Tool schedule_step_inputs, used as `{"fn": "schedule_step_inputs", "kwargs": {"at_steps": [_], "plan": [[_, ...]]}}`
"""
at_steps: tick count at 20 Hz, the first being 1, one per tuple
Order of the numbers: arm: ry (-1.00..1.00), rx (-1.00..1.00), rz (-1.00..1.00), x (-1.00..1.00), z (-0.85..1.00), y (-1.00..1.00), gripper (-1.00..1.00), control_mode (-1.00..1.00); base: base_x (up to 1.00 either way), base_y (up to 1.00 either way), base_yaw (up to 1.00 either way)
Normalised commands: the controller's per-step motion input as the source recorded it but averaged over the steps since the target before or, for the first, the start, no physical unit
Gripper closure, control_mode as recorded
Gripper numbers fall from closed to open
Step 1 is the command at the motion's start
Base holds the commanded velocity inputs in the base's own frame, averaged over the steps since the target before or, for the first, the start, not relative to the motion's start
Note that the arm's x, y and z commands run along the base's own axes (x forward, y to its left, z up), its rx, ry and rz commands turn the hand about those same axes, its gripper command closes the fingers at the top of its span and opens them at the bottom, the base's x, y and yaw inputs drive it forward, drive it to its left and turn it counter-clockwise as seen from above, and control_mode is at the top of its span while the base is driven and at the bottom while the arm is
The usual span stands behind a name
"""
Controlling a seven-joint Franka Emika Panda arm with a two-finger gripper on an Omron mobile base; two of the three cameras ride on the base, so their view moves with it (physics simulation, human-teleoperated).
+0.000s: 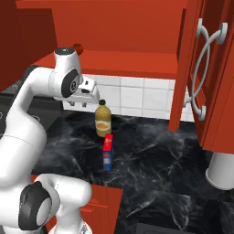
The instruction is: Pick the boxed food and cereal from the counter and place them in the cabinets closest to them.
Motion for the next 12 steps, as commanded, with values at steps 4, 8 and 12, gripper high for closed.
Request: {"fn": "schedule_step_inputs", "kwargs": {"at_steps": [4,8,12], "plan": [[0.00,0.00,0.00,0.00,-0.03,-0.09,-1.00,-1.00,0.00,0.00,0.00],[0.00,0.04,0.00,0.00,-0.02,-0.24,-1.00,-1.00,0.00,0.00,0.00],[0.00,0.01,0.00,0.00,-0.11,-0.19,-1.00,-1.00,0.00,0.00,0.00]]}}
